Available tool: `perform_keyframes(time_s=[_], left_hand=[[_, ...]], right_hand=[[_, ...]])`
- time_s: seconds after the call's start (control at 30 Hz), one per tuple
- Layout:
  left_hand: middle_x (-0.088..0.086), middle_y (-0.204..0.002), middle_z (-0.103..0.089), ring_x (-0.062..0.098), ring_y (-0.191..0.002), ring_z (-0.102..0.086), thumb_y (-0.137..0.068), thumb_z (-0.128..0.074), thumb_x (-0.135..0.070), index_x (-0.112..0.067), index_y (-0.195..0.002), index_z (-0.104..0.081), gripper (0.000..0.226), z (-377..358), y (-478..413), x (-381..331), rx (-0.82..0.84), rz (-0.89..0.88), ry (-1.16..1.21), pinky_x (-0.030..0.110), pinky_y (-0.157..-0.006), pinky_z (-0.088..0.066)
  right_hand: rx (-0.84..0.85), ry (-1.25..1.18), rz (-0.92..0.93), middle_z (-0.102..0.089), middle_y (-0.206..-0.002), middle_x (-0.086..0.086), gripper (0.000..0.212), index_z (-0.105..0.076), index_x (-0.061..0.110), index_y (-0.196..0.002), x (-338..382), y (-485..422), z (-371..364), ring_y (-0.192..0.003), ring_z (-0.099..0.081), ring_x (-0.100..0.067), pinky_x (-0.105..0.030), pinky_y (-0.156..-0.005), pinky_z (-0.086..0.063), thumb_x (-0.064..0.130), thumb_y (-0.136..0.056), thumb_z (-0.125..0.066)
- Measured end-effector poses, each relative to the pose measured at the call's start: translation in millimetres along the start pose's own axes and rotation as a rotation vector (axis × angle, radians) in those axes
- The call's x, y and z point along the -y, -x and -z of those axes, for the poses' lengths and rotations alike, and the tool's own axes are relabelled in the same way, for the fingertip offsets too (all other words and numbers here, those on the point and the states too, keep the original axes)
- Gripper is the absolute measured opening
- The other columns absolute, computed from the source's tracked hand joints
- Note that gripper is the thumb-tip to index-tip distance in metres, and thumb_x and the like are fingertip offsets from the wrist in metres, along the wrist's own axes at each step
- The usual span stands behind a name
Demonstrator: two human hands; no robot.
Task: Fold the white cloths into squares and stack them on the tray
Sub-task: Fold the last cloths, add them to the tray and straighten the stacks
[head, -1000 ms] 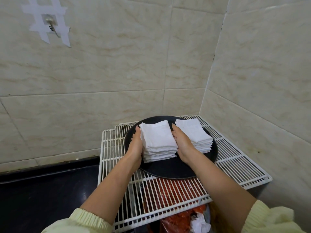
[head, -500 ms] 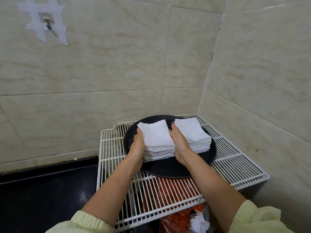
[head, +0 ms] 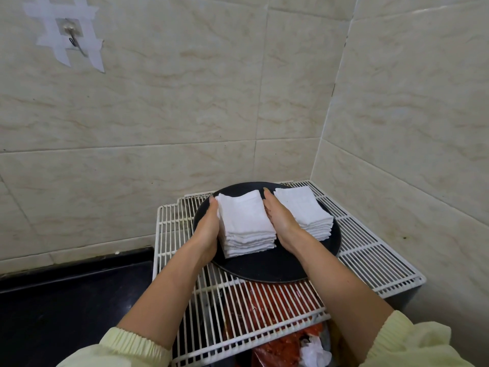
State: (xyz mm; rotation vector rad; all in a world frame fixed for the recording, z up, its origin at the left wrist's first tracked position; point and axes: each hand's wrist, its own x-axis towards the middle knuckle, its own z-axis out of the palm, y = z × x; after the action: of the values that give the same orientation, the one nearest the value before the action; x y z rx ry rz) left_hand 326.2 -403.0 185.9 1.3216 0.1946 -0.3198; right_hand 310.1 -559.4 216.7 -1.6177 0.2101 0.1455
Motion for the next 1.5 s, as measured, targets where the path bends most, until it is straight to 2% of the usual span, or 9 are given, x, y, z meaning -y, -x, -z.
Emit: perform_keyframes(time_s=[0.1, 0.2, 0.37, 0.63, 0.73, 0.83, 0.97, 1.2, 1.5], left_hand=[[-0.001, -0.152, -0.039, 0.025, -0.136, -0.042, -0.059, -0.046, -0.090, -0.033, -0.147, -0.033, 0.105, 7, -15, -5, -0.091, -0.023, -0.084, 0.049, -0.112, -0.032], [-0.004, -0.162, 0.001, 0.019, -0.149, -0.002, -0.097, -0.032, -0.055, -0.037, -0.152, -0.002, 0.065, -9, 6, -17, -0.093, -0.262, -0.327, 0.046, -0.121, -0.008], [-0.001, -0.161, 0.014, 0.018, -0.147, 0.017, -0.104, -0.025, -0.038, -0.038, -0.151, -0.009, 0.050, -10, 6, -9, -0.080, -0.360, -0.565, 0.044, -0.119, 0.004], [0.000, -0.162, 0.007, 0.016, -0.148, 0.011, -0.104, -0.029, -0.031, -0.033, -0.153, -0.004, 0.055, 3, 6, 1, -0.070, -0.364, -0.597, 0.042, -0.121, 0.001], [-0.002, -0.162, 0.002, 0.014, -0.149, 0.005, -0.103, -0.032, -0.034, -0.032, -0.153, -0.009, 0.055, 5, 7, -10, -0.075, -0.391, -0.538, 0.039, -0.121, -0.001], [-0.004, -0.160, -0.017, 0.013, -0.147, -0.013, -0.103, -0.032, -0.036, -0.027, -0.150, -0.028, 0.048, 10, 6, -34, -0.071, -0.435, -0.534, 0.031, -0.117, -0.013], [-0.001, -0.125, -0.061, 0.013, -0.112, -0.057, -0.102, -0.032, -0.041, -0.021, -0.108, -0.067, 0.041, 14, -8, -59, 0.055, -0.301, -0.444, 0.014, -0.089, -0.039], [0.008, -0.111, -0.072, 0.029, -0.112, -0.062, -0.094, -0.033, -0.059, -0.015, -0.111, -0.071, 0.061, 19, -38, -57, 0.249, -0.068, -0.404, 0.040, -0.102, -0.042], [0.011, -0.120, -0.068, 0.028, -0.112, -0.058, -0.096, -0.036, -0.053, -0.014, -0.115, -0.070, 0.055, 23, -57, -50, 0.372, -0.008, -0.389, 0.041, -0.102, -0.037]], right_hand=[[-0.046, 0.147, 0.019, -0.045, -0.148, 0.000, 0.080, -0.047, 0.019, -0.141, 10, 1, -2, -0.136, -0.041, -0.019, -0.041, -0.116, -0.029, 0.070, -0.080, -0.041], [-0.093, 0.262, 0.071, -0.043, -0.148, -0.001, 0.053, -0.047, 0.015, -0.141, 15, 2, -4, -0.137, -0.038, -0.021, -0.034, -0.113, -0.028, 0.046, -0.100, -0.032], [-0.146, 0.380, 0.054, -0.041, -0.150, -0.003, 0.051, -0.046, 0.018, -0.141, 8, -3, -10, -0.137, -0.038, -0.025, -0.040, -0.115, -0.028, 0.042, -0.102, -0.025], [-0.202, 0.514, 0.009, -0.060, -0.112, -0.008, 0.045, -0.060, 0.011, -0.103, -1, -8, -11, -0.116, -0.054, -0.030, -0.039, -0.101, -0.039, 0.039, -0.103, -0.025], [-0.195, 0.488, 0.062, -0.048, -0.143, -0.005, 0.049, -0.050, 0.013, -0.136, 4, -3, -12, -0.133, -0.042, -0.027, -0.043, -0.113, -0.030, 0.039, -0.102, -0.027], [-0.134, 0.463, 0.165, -0.034, -0.154, -0.001, 0.053, -0.034, 0.012, -0.148, 18, 15, -8, -0.142, -0.030, -0.021, -0.034, -0.116, -0.022, 0.037, -0.102, -0.034], [-0.099, 0.458, 0.367, -0.066, -0.122, 0.000, 0.029, -0.067, 0.014, -0.118, 44, 44, 10, -0.118, -0.058, -0.016, -0.033, -0.102, -0.041, 0.021, -0.097, -0.048], [0.484, 0.394, 0.041, -0.071, -0.110, -0.017, 0.039, -0.069, 0.000, -0.106, 21, 67, 24, -0.100, -0.070, -0.023, -0.029, -0.089, -0.055, -0.013, -0.088, -0.036], [0.504, 0.241, -0.012, -0.065, -0.122, -0.020, 0.051, -0.059, -0.005, -0.123, -6, 46, 13, -0.112, -0.064, -0.024, -0.029, -0.090, -0.055, -0.021, -0.082, -0.033]])
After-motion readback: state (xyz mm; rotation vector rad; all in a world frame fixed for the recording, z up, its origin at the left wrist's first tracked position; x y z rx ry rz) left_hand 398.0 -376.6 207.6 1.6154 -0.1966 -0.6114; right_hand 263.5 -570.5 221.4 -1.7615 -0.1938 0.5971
